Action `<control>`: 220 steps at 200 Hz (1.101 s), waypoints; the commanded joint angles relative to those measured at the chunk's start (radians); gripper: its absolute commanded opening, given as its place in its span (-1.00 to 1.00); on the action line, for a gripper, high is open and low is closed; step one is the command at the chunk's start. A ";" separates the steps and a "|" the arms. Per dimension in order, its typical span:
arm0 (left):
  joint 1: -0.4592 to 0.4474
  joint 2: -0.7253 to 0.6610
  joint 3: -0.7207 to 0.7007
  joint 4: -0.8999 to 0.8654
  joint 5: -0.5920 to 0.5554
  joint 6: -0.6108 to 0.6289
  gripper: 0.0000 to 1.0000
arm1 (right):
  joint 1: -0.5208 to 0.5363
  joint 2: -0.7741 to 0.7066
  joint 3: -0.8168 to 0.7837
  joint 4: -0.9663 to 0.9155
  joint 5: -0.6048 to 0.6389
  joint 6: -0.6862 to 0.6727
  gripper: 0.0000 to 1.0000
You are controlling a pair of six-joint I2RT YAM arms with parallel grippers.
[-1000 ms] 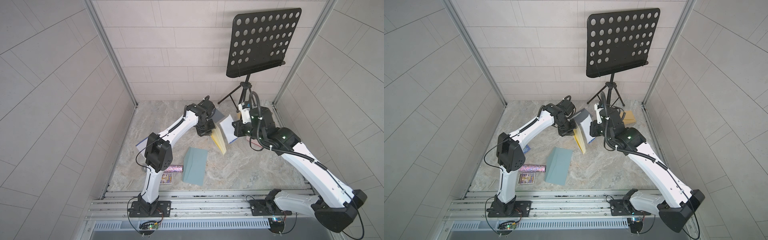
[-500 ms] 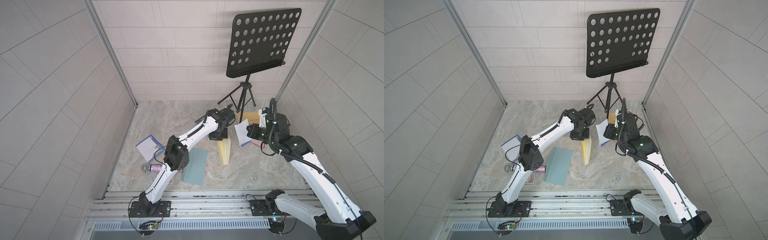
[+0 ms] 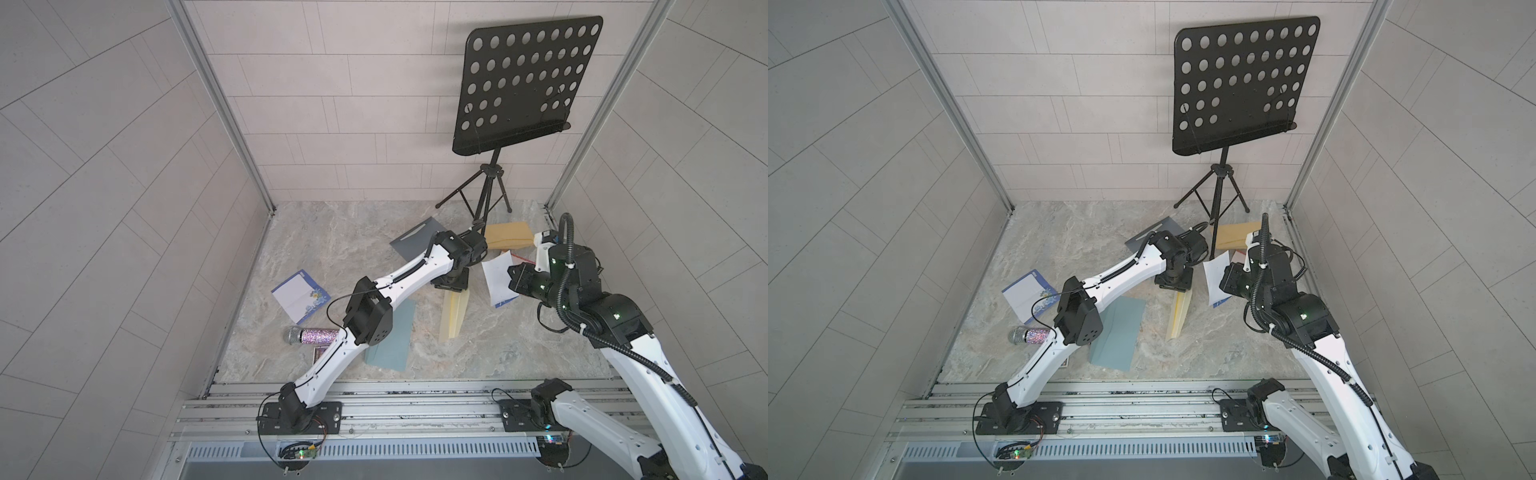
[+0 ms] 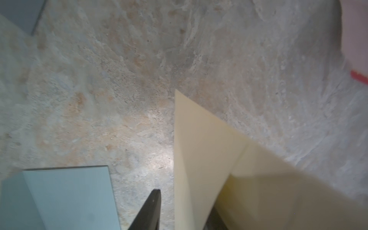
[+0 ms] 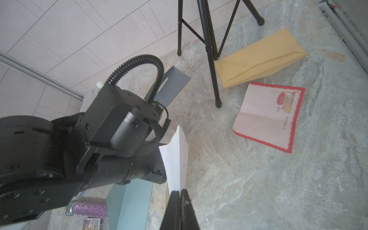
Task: Take the letter paper out of the envelope
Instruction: Place the envelope at the center of the board, then unfold the letter paper.
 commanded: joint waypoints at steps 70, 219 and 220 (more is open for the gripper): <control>0.000 -0.041 0.010 0.065 0.066 -0.027 -0.01 | -0.012 0.007 -0.104 -0.062 -0.037 0.003 -1.00; 0.329 -0.747 -0.800 0.709 0.581 -0.225 -0.64 | -0.163 0.212 0.033 0.388 -0.524 0.334 -1.00; 0.331 -0.750 -0.804 0.715 0.585 -0.229 -0.64 | -0.165 0.214 0.033 0.398 -0.528 0.342 -1.00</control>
